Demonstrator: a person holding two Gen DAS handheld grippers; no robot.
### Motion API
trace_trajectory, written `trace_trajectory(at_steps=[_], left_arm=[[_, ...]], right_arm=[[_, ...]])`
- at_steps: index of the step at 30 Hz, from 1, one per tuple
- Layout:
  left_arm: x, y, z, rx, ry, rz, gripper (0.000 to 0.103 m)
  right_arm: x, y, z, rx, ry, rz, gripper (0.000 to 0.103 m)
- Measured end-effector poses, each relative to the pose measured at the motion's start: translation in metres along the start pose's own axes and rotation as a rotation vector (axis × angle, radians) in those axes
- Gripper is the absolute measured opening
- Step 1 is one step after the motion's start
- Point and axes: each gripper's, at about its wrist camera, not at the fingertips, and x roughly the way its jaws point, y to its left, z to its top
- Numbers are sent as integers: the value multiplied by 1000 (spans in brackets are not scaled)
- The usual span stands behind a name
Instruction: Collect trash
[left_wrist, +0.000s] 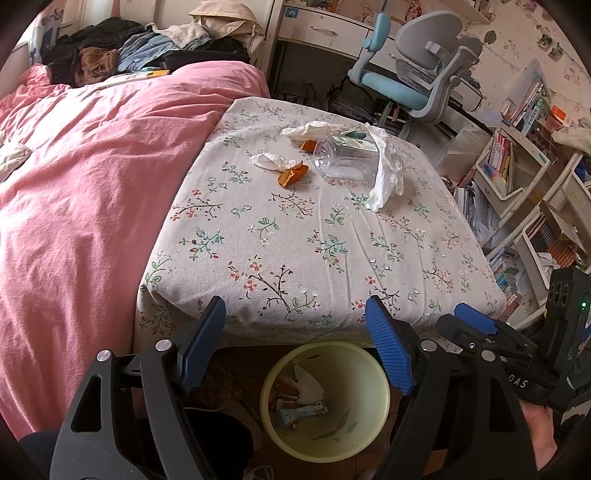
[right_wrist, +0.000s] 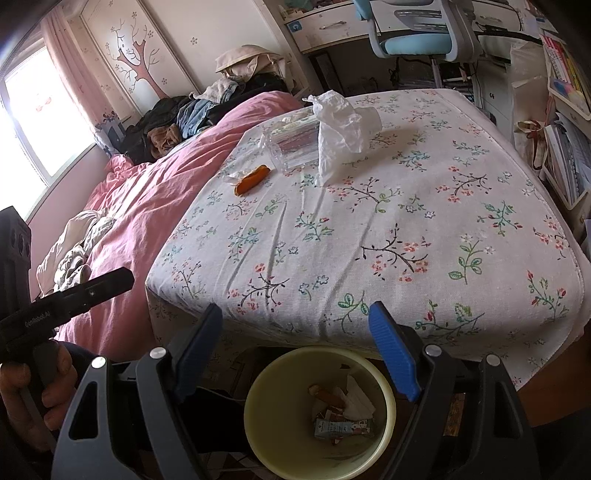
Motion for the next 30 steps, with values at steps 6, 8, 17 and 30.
trace_trajectory(at_steps=[6,8,17,30], left_arm=[[-1,0,1,1,-2,0,75],[-2,0,1,3,-3,1,75],[-3,-1,3,-3,-7,4,75],[-1,0,2,-7,-6,10,75]], right_arm=[[1,1,-1,-2,0,-1,78],[0,1,0,-2,0,-1,78],[1,3,0,-3,-3,-1,78],[0,3,5,-7,-10,12,78]])
